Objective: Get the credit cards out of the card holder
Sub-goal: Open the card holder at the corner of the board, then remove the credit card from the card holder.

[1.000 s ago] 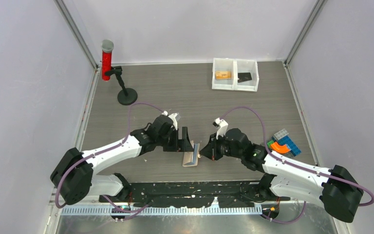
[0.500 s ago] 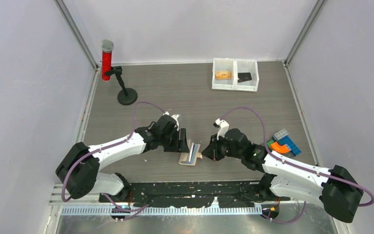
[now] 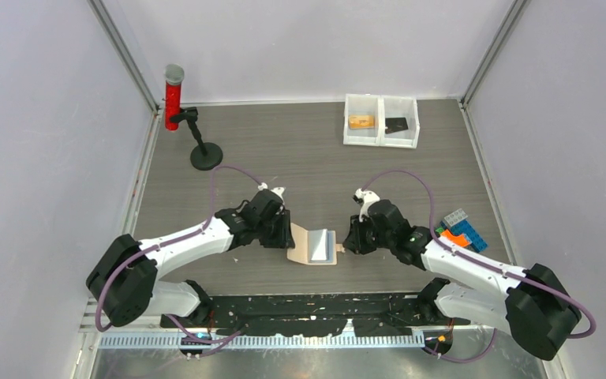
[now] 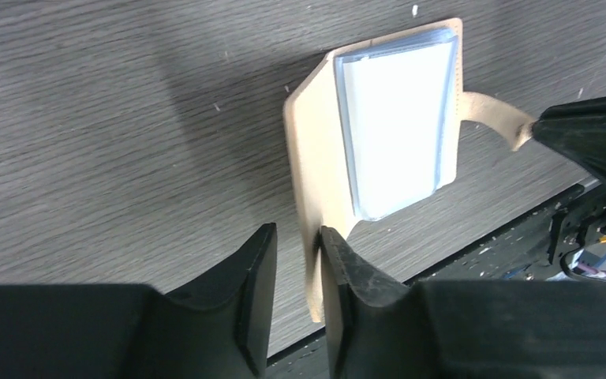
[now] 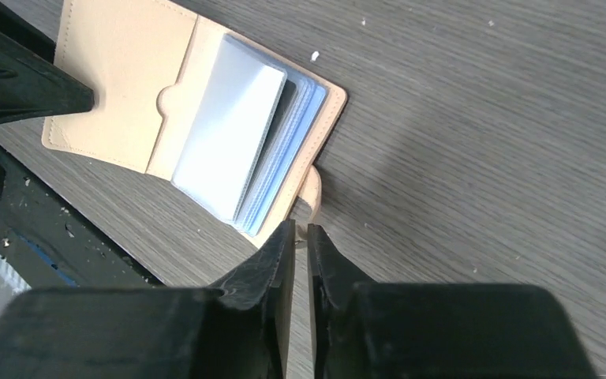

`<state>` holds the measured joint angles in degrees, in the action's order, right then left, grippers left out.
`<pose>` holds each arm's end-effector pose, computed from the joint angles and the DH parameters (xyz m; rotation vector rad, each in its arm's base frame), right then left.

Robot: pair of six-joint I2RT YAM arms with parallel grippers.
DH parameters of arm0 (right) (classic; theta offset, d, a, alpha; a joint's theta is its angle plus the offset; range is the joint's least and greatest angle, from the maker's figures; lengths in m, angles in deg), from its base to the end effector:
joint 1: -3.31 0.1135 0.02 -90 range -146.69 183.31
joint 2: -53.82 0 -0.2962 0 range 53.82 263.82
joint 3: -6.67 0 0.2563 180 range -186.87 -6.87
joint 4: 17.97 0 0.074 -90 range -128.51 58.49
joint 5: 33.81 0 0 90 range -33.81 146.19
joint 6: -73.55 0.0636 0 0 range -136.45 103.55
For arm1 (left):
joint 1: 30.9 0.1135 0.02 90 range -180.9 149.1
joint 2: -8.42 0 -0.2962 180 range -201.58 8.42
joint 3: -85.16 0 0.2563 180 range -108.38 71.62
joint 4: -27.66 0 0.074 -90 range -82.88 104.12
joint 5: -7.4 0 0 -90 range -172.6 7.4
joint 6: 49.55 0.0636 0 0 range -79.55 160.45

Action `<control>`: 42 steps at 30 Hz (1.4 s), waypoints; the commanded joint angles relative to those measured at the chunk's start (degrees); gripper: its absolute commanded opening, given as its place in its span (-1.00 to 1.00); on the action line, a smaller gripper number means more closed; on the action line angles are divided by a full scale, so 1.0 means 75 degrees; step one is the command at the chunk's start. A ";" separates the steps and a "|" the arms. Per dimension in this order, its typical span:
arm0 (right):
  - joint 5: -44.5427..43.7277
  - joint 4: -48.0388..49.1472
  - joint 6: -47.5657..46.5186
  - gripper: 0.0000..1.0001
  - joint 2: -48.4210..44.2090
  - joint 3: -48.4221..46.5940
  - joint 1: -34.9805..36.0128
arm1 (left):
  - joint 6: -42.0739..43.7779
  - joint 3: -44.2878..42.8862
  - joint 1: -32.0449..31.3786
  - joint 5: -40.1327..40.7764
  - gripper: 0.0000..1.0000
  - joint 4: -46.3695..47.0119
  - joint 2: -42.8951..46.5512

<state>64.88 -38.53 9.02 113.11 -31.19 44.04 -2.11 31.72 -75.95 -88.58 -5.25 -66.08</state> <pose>0.1521 0.1437 0.1830 -0.4017 2.3832 0.7412 0.1795 -0.1892 0.1958 0.1034 2.6695 -0.7020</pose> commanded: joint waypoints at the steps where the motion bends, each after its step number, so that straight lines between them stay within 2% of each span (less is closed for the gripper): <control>1: -0.0150 -0.0653 -0.0422 -0.54 0.0032 -0.0912 -0.0084 | 0.0015 0.0160 -0.0028 0.0170 -0.51 0.0066 0.0152; 3: -0.0145 -0.1027 -0.0329 -0.33 -0.0057 -0.1184 -0.0071 | -0.0065 0.0310 -0.0035 0.0123 -0.62 0.0205 0.0227; 6: 0.0130 -0.1026 -0.0003 -0.17 -0.0306 -0.1250 -0.0077 | -0.0254 0.0582 -0.0027 0.0124 -0.68 0.0465 0.0370; 7: 0.0271 -0.0919 0.0171 -0.10 -0.0332 -0.1221 -0.0076 | -0.0330 0.0679 -0.0032 0.0093 -0.63 0.0574 0.0397; 9: 0.0390 -0.0745 0.0416 0.00 -0.0350 -0.1136 -0.0056 | -0.0454 0.0877 -0.0029 0.0009 -0.40 0.0797 0.0481; 11: 0.0468 -0.0464 0.0625 0.06 -0.0285 -0.1017 -0.0019 | -0.0549 0.1037 -0.0034 -0.0022 -0.35 0.0994 0.0584; 14: 0.0574 -0.0059 0.0852 0.09 -0.0018 -0.0894 0.0095 | -0.0636 0.1232 -0.0033 -0.0055 -0.39 0.1198 0.0706; 17: 0.0659 0.0501 0.1000 0.10 0.0303 -0.0799 0.0249 | -0.0772 0.1472 -0.0038 -0.0308 -0.58 0.1651 0.0735; 23: 0.0416 0.0828 0.0853 0.17 0.1313 -0.0938 0.0462 | -0.1121 0.1880 -0.0038 -0.0732 -1.00 0.2511 0.0750; 33: 0.0430 0.1657 0.1134 0.21 0.1875 -0.0533 0.0581 | -0.1297 0.2029 -0.0035 -0.0785 -1.00 0.2850 0.0870; 42: 0.0663 0.2079 0.1210 0.19 0.1903 -0.0439 0.0696 | -0.1309 0.2004 -0.0042 -0.0868 -1.00 0.2912 0.0785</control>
<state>68.34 -27.45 17.20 127.71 -34.77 48.87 -11.71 46.91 -75.95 -94.48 13.56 -60.70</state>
